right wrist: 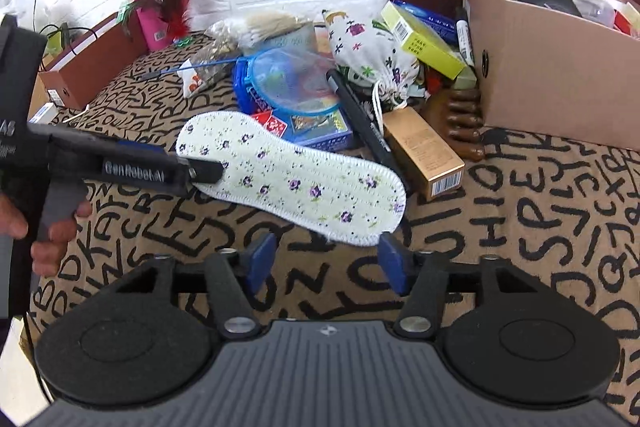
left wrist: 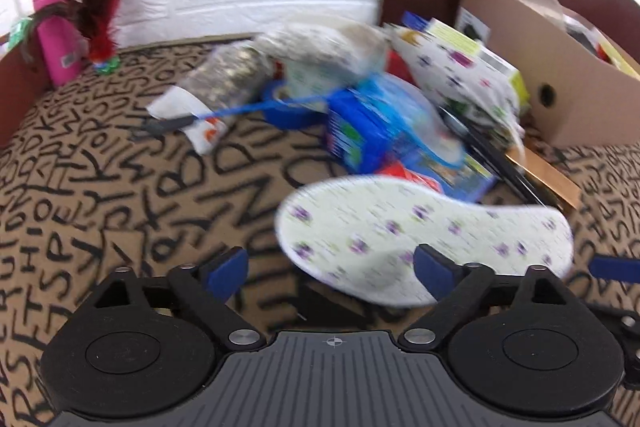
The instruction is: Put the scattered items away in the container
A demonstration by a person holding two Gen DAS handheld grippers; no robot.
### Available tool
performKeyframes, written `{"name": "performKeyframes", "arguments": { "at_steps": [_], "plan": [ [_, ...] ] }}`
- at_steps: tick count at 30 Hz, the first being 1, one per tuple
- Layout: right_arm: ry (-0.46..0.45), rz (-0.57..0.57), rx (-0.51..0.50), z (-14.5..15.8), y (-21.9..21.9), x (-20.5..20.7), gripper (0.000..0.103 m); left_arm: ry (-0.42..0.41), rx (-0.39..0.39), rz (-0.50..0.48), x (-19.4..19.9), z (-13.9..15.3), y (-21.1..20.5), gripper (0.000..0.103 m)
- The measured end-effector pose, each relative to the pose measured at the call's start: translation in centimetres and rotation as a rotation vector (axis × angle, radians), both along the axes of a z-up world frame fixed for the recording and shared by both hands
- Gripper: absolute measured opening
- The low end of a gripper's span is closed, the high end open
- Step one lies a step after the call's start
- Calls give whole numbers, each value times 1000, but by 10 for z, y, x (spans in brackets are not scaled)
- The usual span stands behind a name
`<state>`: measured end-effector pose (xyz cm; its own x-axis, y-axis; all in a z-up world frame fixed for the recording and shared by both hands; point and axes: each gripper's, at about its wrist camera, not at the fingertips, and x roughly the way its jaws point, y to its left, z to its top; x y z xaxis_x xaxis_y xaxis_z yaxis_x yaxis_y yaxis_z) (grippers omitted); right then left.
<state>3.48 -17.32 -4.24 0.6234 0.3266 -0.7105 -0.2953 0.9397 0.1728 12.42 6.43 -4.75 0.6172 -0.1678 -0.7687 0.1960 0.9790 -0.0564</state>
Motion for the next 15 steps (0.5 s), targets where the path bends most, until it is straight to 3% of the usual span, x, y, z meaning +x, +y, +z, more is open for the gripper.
{"name": "performKeyframes", "arguments": {
  "at_steps": [5, 9, 11, 15],
  "plan": [
    [17, -42, 19, -5, -12, 11, 67, 69, -90, 1, 26, -12, 16, 102],
    [51, -65, 71, -13, -23, 24, 67, 60, -150, -57, 33, -12, 11, 102],
    [69, -64, 109, -19, -27, 31, 67, 59, -160, -96, 33, -12, 4, 97],
    [70, -65, 142, -21, -26, 39, 65, 22, -118, -87, 29, -7, -6, 70]
  ]
}}
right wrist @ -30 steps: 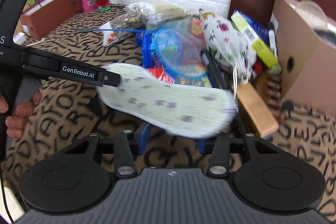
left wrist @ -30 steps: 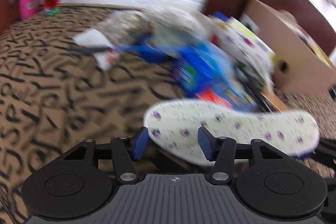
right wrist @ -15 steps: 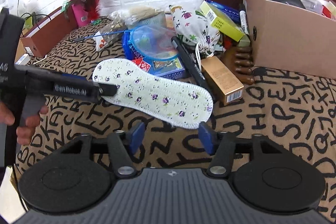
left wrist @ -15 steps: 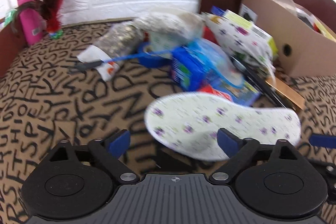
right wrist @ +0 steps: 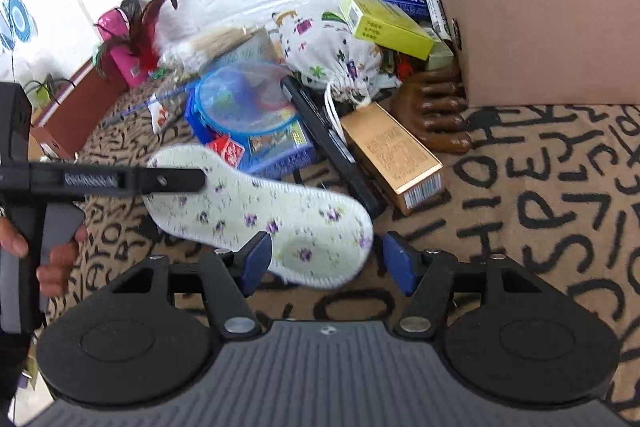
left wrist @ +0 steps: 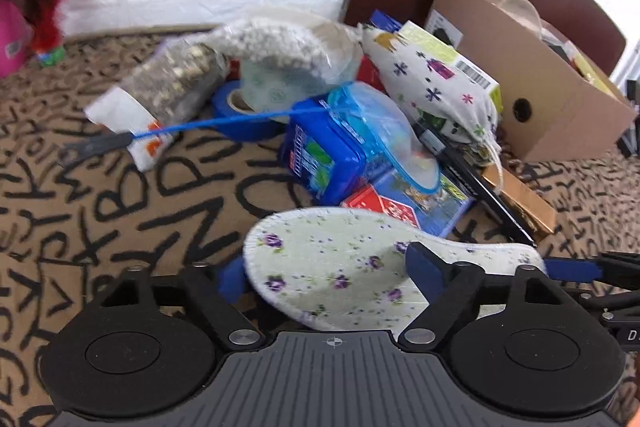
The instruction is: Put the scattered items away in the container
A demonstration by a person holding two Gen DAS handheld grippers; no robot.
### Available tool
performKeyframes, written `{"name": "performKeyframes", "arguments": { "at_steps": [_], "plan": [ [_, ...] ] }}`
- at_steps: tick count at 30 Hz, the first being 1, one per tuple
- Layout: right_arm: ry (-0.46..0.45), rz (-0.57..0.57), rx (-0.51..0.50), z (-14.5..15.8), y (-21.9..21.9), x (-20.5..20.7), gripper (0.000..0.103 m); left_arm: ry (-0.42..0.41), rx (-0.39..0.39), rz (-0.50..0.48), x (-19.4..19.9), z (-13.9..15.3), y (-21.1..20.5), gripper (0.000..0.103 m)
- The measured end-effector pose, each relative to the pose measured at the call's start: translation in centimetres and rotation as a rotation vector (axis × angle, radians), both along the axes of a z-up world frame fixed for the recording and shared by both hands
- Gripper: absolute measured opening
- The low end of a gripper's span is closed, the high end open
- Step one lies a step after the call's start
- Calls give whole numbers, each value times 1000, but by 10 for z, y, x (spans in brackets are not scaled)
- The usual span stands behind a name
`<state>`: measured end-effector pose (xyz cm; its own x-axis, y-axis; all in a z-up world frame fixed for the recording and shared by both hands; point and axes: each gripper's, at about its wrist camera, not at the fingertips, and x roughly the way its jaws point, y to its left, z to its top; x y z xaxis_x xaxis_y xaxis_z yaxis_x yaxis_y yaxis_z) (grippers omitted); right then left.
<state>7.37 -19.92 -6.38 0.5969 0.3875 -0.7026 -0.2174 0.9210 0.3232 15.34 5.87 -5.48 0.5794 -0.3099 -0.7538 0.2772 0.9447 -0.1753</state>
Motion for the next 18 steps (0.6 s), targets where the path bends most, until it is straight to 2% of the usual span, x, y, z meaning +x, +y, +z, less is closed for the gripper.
{"name": "performKeyframes", "arguments": {
  "at_steps": [1, 4, 6, 9, 10, 13, 18],
  "plan": [
    [-5, -1, -21, 1, 2, 0, 64, -5, -6, 14, -2, 2, 2, 60],
    [-16, -25, -54, 5, -1, -5, 52, -1, -63, 57, -7, 6, 12, 39],
    [-8, -54, -26, 5, -9, -8, 46, 3, -93, 69, -13, 9, 16, 30],
    [-18, -91, -12, 8, -18, -15, 33, -23, -83, 63, -23, 17, 13, 15],
    [-26, -101, -11, 10, -20, -17, 26, -39, -78, 57, -27, 21, 11, 11],
    [-41, -101, 9, 14, -25, -23, 19, -68, -86, 35, -36, 30, 6, 2],
    [-62, -100, 31, 21, -29, -31, 8, -87, -90, 10, -49, 41, -2, 0]
  ]
}}
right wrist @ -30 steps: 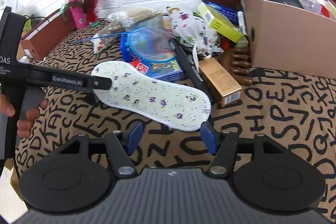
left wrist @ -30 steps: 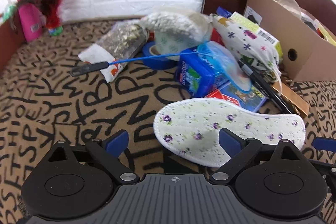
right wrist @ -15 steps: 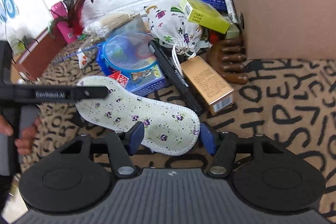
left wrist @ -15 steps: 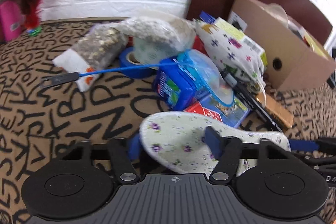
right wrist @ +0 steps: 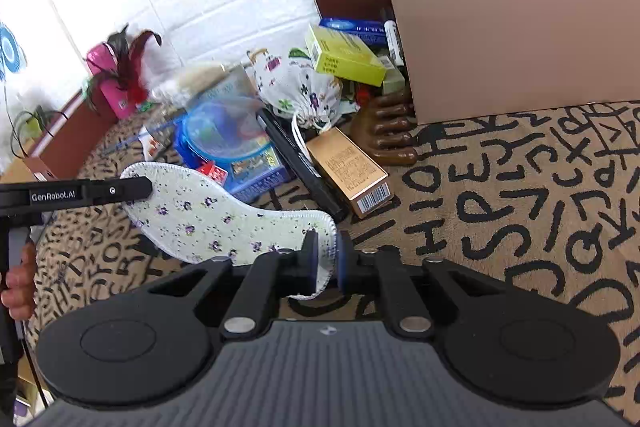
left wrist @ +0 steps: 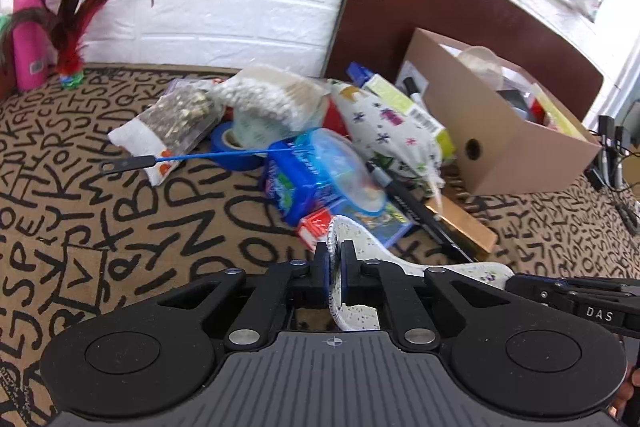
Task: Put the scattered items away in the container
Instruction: 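Carry the insole into the cardboard box with both grippers and open them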
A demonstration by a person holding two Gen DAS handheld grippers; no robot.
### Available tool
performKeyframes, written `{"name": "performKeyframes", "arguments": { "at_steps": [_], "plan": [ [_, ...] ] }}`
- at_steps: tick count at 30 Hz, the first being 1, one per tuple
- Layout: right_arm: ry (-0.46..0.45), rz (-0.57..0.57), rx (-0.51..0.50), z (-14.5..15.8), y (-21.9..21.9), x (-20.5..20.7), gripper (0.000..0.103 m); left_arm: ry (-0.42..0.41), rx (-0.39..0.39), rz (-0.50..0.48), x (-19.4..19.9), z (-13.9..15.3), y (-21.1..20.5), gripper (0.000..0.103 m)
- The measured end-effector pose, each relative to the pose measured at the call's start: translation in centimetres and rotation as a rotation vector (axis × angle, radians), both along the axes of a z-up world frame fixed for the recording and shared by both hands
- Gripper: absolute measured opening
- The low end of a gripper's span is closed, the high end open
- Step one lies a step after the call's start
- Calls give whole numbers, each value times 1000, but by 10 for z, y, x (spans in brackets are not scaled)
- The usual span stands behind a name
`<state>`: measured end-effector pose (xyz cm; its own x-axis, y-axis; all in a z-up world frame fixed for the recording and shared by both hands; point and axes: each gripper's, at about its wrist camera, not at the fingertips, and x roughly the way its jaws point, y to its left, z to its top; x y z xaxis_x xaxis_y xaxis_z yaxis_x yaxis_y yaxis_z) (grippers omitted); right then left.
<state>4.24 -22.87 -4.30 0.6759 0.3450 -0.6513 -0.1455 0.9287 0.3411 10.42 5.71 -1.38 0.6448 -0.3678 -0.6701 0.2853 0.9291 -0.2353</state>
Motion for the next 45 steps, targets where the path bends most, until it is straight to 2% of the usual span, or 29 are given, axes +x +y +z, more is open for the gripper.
{"name": "performKeyframes", "arguments": {
  "at_steps": [6, 15, 21, 28, 35, 42, 43, 44, 45],
  "plan": [
    [-41, 1, 2, 11, -3, -12, 5, -4, -4, 2, -12, 9, -10, 0],
    [-156, -29, 3, 43, -20, -29, 4, -97, -34, -45, -21, 49, -39, 0],
    [-273, -69, -19, 87, -52, -28, 4, -180, -76, -89, -12, 85, -78, 0],
    [-381, -163, -64, 128, -108, -10, 4, -217, -127, -154, 17, 112, -138, 0],
    [-391, -252, -81, 141, -173, 29, 4, -227, -129, -193, 60, 118, -204, 0],
    [-360, -283, -127, 129, -211, 87, 4, -156, -123, -197, 116, 90, -253, 0],
    [-350, -285, -133, 125, -215, 97, 4, -146, -118, -192, 123, 83, -257, 17],
    [-339, -285, -139, 119, -217, 106, 4, -142, -108, -186, 129, 76, -259, 28],
    [-330, -281, -147, 113, -219, 114, 4, -138, -83, -170, 133, 69, -260, 47]
  ]
}}
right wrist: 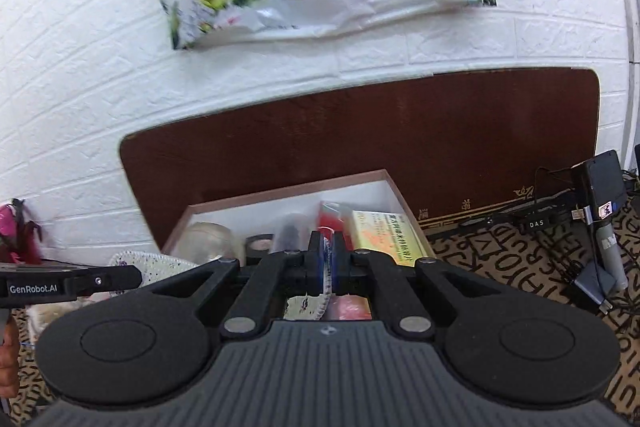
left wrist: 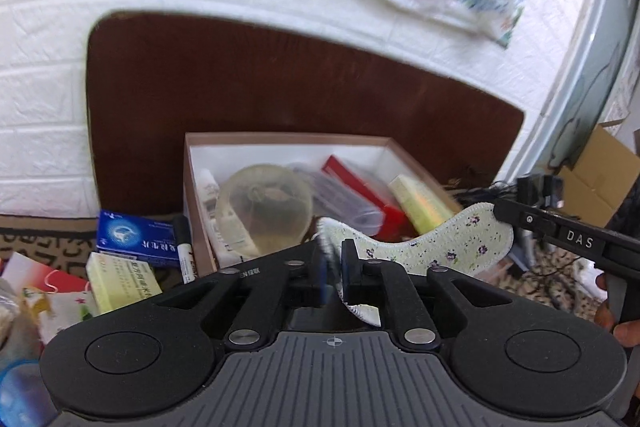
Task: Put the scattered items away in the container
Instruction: 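Carry the insole into the cardboard box with both grippers and open them, then withdraw both grippers from the cardboard box back over the table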
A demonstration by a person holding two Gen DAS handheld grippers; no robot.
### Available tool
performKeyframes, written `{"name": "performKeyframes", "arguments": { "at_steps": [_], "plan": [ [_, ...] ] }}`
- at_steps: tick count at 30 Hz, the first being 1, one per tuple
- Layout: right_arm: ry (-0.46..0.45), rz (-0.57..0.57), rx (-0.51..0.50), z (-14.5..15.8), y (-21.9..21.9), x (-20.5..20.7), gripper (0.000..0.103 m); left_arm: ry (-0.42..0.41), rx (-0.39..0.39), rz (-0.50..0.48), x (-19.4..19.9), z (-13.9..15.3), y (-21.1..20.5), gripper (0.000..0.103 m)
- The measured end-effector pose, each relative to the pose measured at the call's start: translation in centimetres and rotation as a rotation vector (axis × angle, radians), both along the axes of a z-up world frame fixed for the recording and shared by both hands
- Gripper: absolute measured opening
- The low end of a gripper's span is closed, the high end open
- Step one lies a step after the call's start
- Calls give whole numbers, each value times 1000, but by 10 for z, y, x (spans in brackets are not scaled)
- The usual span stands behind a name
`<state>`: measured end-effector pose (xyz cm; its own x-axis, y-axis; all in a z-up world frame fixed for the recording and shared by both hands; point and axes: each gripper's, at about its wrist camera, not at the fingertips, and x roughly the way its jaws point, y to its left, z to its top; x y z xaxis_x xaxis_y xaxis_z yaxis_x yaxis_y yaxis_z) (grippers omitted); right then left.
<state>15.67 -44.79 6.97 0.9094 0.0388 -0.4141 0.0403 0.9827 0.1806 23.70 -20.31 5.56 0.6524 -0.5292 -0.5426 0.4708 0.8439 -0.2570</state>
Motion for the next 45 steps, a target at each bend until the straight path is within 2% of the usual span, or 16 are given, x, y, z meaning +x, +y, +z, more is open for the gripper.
{"name": "performKeyframes", "arguments": {
  "at_steps": [1, 2, 4, 5, 7, 9, 11, 16, 18, 21, 24, 29, 33, 37, 41, 45],
  "plan": [
    [13, 1, -14, -8, -1, 9, 5, 4, 32, 14, 3, -6, -1, 73],
    [30, -5, -34, -15, -1, 16, 8, 5, 60, 19, 5, -12, -1, 83],
    [56, -33, -72, -30, -2, 23, 14, -38, 84, 15, 3, -16, 4, 88],
    [55, -42, -84, -36, -2, 22, 36, -53, 94, 20, 1, -16, 7, 88],
    [31, -77, -120, -47, 0, 18, 68, -51, 92, 23, 1, -15, 12, 88],
    [19, -88, -182, -51, 8, 15, 67, -33, 54, 19, 2, -13, 16, 87],
    [13, -47, -221, -54, 18, 12, 65, -18, 22, 11, 2, -10, 16, 85],
    [21, 70, -273, -57, 43, 11, 61, 22, 17, -73, 0, -12, -1, 79],
    [21, 113, -268, -58, 49, 11, 61, 33, 8, -100, -5, -16, -7, 80],
    [9, 167, -260, -60, 54, 8, 62, 30, 33, -140, -8, -23, -18, 88],
    [28, 185, -266, -66, 56, 8, 74, 25, 47, -115, -8, -31, -22, 98],
    [59, 107, -213, -68, 43, 12, 99, 18, 9, -100, -11, -30, -17, 101],
    [78, 104, -135, -65, 37, 7, 99, 29, -2, -83, -20, -19, -8, 103],
    [15, 108, -148, -51, 49, -16, 101, -7, -37, -35, -46, -11, 13, 103],
    [-30, 153, -202, -38, 74, -47, 103, 47, -79, 17, -80, -16, 43, 103],
    [-36, 213, -219, -39, 99, -82, 103, 56, -99, 47, -123, -35, 77, 103]
  ]
}}
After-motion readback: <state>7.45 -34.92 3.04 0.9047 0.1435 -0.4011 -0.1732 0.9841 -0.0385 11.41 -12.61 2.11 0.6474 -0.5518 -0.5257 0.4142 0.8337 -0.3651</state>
